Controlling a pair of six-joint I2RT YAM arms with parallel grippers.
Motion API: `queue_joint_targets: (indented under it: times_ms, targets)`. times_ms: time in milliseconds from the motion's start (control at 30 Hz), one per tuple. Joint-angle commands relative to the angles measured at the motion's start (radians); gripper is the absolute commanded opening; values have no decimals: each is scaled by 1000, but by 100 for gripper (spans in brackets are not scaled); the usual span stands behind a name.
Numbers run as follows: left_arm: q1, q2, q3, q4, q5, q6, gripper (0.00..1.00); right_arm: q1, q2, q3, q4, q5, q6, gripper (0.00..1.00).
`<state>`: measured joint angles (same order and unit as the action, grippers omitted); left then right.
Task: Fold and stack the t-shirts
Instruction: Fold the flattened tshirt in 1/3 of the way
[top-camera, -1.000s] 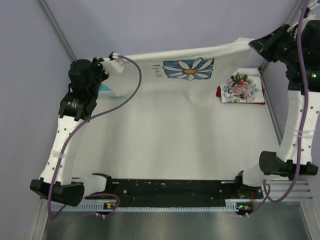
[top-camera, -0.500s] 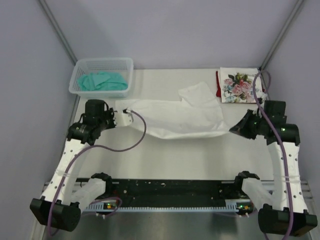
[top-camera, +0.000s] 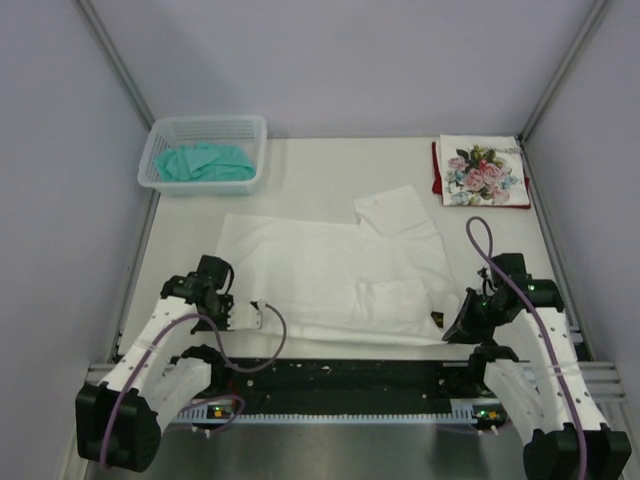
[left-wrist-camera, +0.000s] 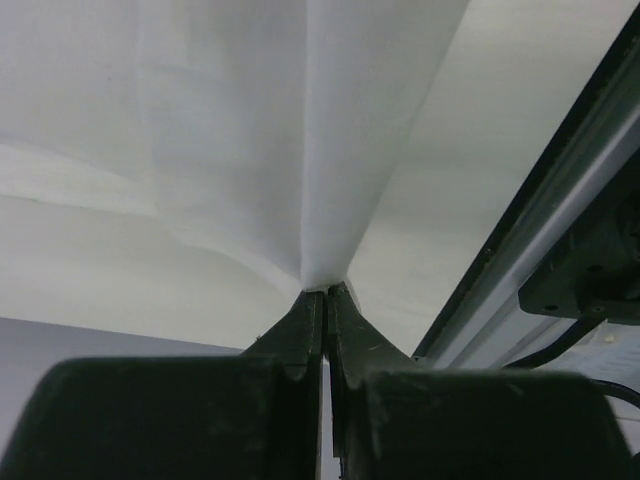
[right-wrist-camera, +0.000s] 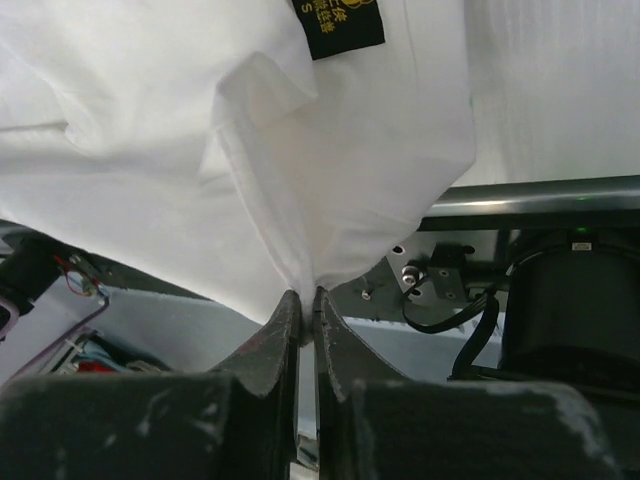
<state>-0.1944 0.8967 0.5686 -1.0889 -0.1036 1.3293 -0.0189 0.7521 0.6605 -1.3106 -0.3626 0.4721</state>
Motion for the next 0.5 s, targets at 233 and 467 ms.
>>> queue_joint_targets:
  times_ms: [233,467]
  targets:
    - [9,19,112,-273,-71,11,47,94,-2,115,-171,19,-3,55]
    - [9,74,393,-174,74,-126,57,94,146,436,41,160,10,63]
